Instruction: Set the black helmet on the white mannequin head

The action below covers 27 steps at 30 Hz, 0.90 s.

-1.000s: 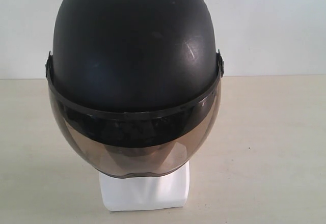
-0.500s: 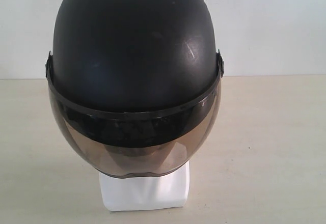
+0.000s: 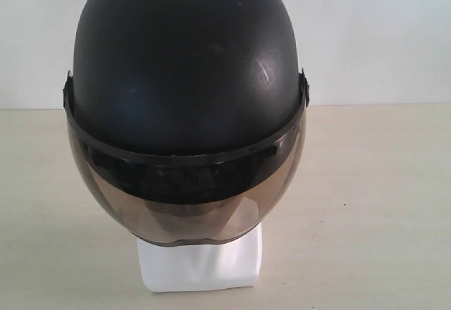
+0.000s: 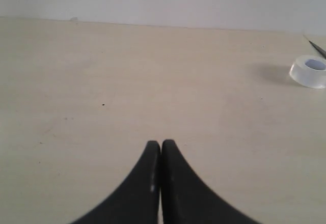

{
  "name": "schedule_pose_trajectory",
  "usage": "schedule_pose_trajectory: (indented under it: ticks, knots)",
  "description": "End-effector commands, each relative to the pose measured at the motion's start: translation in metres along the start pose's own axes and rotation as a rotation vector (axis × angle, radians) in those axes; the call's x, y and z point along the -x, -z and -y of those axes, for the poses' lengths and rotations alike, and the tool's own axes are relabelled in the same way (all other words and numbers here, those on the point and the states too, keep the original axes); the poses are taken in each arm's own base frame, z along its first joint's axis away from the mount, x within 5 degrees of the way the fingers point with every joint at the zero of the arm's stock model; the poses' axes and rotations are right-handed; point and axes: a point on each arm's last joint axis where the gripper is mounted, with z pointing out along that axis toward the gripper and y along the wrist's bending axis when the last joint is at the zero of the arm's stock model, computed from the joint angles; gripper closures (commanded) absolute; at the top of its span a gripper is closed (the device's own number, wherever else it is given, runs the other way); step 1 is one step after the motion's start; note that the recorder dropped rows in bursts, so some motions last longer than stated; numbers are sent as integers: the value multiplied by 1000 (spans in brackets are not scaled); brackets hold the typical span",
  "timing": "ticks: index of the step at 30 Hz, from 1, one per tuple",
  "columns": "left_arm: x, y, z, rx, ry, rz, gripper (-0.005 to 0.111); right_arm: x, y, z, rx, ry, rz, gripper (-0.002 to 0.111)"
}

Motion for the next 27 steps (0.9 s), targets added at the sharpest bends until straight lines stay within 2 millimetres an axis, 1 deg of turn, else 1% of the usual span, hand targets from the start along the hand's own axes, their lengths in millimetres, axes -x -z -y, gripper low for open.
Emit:
schedule_pose_trajectory:
  ticks: [1, 9, 17, 27]
  knots:
    - [-1, 0, 0, -7, -11, 0, 102, -1, 0, 1, -9, 8, -7, 108]
    - [-1, 0, 0, -7, -11, 0, 102, -2, 0, 0, -5, -6, -18, 108]
    - [-1, 0, 0, -7, -11, 0, 102, 2, 8, 1, -10, -7, 78, 108]
    - [-1, 0, 0, -7, -11, 0, 102, 3, 9, 1, -10, -7, 101, 108]
